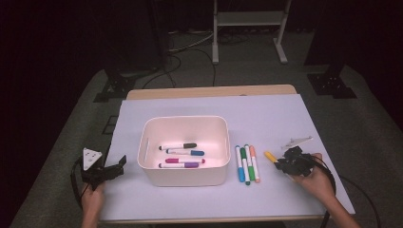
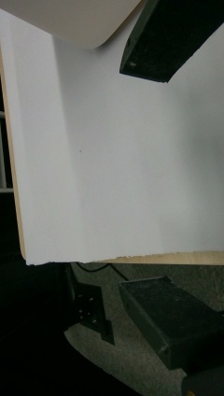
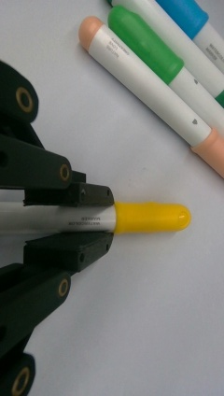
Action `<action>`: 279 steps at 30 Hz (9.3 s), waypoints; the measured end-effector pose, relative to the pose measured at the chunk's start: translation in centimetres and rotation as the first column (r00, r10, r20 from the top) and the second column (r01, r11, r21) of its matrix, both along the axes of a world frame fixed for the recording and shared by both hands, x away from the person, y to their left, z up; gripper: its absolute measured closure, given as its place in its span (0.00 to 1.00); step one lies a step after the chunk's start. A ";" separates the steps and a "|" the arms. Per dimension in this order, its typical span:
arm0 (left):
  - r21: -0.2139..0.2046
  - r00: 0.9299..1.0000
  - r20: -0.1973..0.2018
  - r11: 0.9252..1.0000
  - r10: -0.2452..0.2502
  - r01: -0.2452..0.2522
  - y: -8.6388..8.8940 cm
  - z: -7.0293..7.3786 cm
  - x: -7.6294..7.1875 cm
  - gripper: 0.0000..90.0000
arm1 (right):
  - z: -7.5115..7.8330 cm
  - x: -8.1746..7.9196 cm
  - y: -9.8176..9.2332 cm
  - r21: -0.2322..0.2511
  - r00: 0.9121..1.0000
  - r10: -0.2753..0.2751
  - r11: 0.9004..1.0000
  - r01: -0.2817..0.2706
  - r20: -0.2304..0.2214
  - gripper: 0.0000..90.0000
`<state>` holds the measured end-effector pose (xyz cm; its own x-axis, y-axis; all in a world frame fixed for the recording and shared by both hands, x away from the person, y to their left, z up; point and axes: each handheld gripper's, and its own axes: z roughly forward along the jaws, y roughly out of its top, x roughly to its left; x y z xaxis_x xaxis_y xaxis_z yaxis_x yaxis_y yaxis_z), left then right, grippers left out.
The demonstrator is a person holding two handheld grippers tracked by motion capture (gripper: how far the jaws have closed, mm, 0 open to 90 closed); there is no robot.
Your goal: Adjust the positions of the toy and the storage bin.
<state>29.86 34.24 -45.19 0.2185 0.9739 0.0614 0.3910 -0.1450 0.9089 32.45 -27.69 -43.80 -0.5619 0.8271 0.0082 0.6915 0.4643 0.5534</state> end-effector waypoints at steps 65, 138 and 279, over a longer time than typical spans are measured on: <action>-0.006 1.000 -0.003 1.000 -0.004 0.004 0.1 0.0 0.0 0.00 | 17.8 0.3 14.5 0.208 0.892 0.439 0.868 -0.451 0.103 0.84; -0.020 1.000 -0.001 1.000 -0.007 0.007 0.2 0.0 0.0 0.00 | 9.4 3.2 30.1 0.143 0.688 0.717 0.697 -0.703 -0.114 0.84; 0.005 1.000 -0.005 1.000 -0.003 0.003 0.0 0.0 0.1 0.00 | 6.3 -0.8 3.2 0.185 0.991 0.134 0.974 -0.130 -0.009 0.84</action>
<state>29.92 34.27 -45.19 0.2221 0.9728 0.0656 0.3946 -0.1512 0.9063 31.60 -24.48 -37.52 -0.6644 0.7287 0.1660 0.6431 0.4442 0.6238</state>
